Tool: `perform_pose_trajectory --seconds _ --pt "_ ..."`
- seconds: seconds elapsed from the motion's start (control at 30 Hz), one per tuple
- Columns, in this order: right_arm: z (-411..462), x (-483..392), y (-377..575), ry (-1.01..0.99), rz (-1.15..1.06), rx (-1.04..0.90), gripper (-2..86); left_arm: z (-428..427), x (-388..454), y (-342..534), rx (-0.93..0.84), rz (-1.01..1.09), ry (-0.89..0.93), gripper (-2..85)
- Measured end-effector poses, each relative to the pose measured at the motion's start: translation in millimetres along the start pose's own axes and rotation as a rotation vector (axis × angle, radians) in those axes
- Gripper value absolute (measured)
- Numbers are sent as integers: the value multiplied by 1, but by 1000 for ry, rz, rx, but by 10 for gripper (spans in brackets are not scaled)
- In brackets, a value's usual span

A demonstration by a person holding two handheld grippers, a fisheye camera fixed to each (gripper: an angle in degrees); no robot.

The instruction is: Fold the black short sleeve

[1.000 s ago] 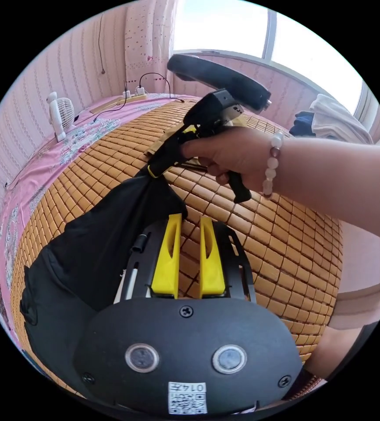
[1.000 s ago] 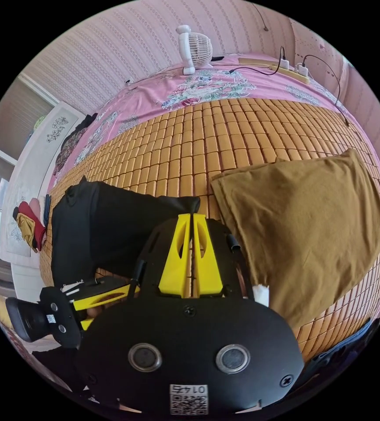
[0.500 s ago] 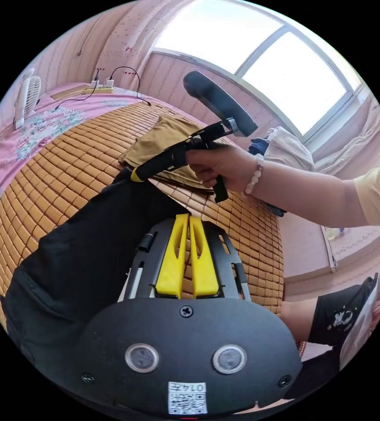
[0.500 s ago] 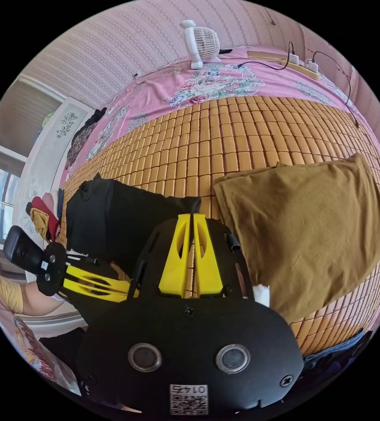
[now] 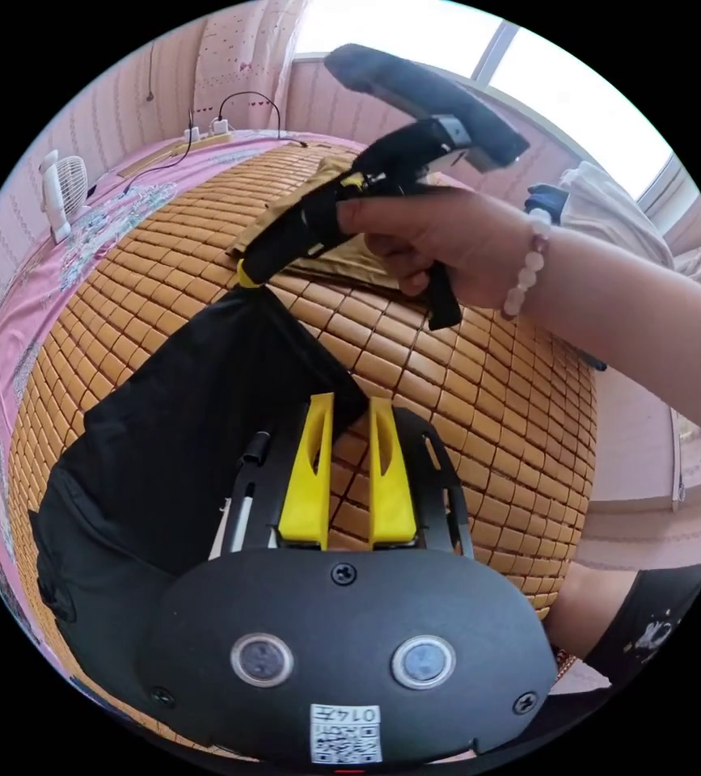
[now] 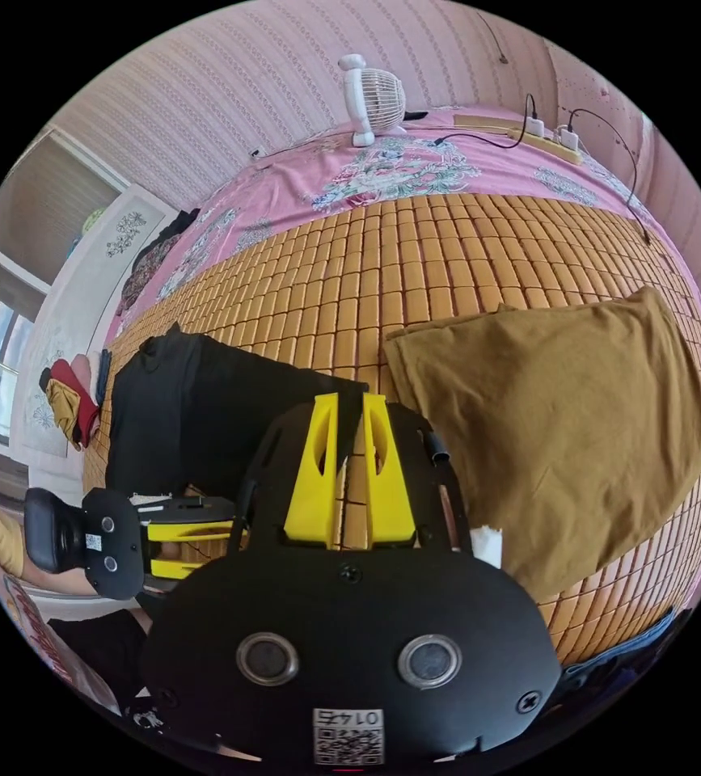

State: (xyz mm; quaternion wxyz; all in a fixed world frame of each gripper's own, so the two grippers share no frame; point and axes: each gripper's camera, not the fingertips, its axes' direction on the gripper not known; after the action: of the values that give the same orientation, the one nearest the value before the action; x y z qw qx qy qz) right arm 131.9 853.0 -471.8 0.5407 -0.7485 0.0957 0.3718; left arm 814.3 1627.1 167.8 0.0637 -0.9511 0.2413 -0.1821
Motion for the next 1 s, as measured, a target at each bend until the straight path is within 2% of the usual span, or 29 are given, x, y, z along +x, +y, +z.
perform_pose_trajectory --seconds 0.03,0.13,0.27,0.47,0.57,0.67,0.8,1.0 --pt "6 -6 -3 28 -15 -28 19 -2 -2 4 35 -13 1 40" --pt "-1 -11 -7 31 -23 -41 3 1 -1 8 -22 22 -36 17" --pt "-23 -17 -6 56 -5 -9 -2 1 6 26 11 77 -57 18" --pt "-59 -35 -3 68 35 43 -3 9 -21 77 41 -58 85 55" --pt "-108 -54 15 145 74 169 -4 -18 -31 126 137 -105 84 48" --pt "-152 -89 43 246 91 249 -4 -52 -44 195 235 -162 100 45" --pt "-172 -157 67 270 67 150 -6 -84 -68 309 253 -301 46 40" --pt "-152 -296 40 51 -129 -3 -5 -121 -111 503 232 -695 -147 39"
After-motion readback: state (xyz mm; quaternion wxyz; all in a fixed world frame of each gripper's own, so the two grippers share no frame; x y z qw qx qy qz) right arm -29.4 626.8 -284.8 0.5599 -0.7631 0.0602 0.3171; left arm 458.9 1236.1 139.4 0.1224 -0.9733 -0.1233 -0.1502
